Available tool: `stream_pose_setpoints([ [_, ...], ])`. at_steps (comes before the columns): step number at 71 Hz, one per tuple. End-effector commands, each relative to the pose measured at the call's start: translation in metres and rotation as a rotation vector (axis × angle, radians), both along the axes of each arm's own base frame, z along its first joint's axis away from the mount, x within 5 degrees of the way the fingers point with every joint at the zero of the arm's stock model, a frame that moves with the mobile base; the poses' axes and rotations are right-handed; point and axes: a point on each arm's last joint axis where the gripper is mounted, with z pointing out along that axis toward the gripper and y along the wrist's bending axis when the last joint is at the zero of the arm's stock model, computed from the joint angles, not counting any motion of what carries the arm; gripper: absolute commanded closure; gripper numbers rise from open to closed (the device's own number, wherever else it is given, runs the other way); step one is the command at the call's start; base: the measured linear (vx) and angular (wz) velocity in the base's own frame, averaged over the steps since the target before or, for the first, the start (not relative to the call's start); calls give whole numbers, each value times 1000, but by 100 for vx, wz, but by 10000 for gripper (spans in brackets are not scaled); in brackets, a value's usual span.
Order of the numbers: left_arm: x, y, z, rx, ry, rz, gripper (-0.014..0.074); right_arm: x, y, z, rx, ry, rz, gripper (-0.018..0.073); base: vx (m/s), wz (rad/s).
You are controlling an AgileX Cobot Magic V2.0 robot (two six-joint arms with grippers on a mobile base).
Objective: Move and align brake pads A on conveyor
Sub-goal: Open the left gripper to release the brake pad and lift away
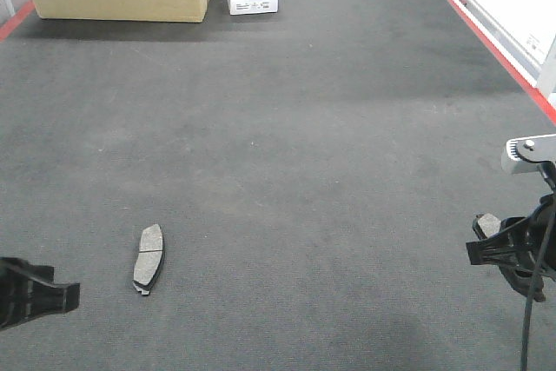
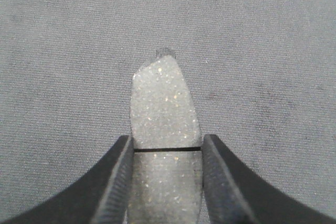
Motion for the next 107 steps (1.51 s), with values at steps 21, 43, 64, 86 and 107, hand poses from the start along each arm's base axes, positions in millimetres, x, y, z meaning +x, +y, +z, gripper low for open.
stream_pose_setpoints([
  [21,1,-1,14,-38,-84,-5,604,4,0,18,2,-113,13,487,0,0],
  [43,1,-1,14,-38,-84,-5,604,4,0,18,2,-113,13,487,0,0],
  [64,1,-1,14,-38,-84,-5,602,4,1,18,3,-118,13,487,0,0],
  [86,1,-1,14,-38,-84,-5,602,11,6,21,83,-177,-3,487,0,0],
  [107,1,-1,14,-38,-84,-5,602,61,23,18,200,-121,23,481,0,0],
])
